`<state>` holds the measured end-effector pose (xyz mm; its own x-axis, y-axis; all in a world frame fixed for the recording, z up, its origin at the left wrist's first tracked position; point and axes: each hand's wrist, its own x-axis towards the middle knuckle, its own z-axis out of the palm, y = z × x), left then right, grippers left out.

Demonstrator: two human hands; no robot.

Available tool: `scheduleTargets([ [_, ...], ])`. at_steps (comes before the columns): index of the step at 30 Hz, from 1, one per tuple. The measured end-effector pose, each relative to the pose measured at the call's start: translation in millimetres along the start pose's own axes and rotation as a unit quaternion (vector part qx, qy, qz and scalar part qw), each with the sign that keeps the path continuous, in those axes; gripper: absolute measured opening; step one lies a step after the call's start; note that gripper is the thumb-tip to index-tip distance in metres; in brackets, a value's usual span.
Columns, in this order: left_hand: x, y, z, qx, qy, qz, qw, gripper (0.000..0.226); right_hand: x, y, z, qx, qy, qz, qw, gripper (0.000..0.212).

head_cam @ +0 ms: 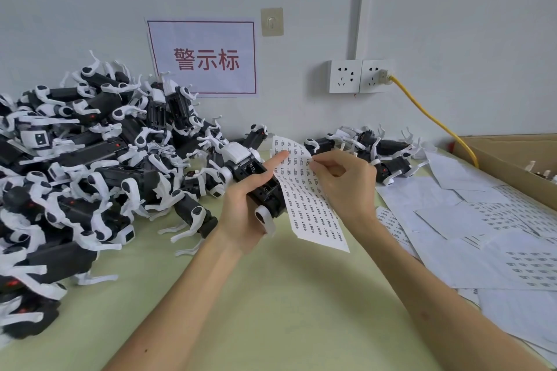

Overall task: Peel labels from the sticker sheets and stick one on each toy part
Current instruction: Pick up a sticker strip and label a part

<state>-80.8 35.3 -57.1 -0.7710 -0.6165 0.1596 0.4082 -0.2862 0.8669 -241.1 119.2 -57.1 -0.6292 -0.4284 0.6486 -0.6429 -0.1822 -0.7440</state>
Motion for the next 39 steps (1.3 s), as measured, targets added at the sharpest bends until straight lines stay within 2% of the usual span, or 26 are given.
scheduleTargets([
  [5,0.7,-0.5,-0.6,-0.002,-0.009,0.011,1.0,0.054,1.4,0.8,-0.3,0.008,-0.018,0.016,1.0,0.009],
  [12,-2.2,2.3,2.3,0.009,-0.035,0.018,0.999,0.052,7.6,1.3,-6.5,0.053,-0.057,0.071,0.994,0.01],
  [24,0.3,1.3,-2.5,0.03,-0.039,0.026,0.998,0.049,9.2,1.8,-6.3,0.099,-0.076,0.112,0.986,0.017],
  [31,2.3,-0.4,-3.4,0.037,-0.038,0.027,0.998,0.048,8.5,-1.1,-6.7,0.18,-0.055,0.148,0.971,0.024],
  [39,1.6,-0.6,-2.1,0.011,-0.033,0.022,0.999,0.051,6.7,-2.2,-4.5,0.126,-0.034,0.113,0.985,0.021],
])
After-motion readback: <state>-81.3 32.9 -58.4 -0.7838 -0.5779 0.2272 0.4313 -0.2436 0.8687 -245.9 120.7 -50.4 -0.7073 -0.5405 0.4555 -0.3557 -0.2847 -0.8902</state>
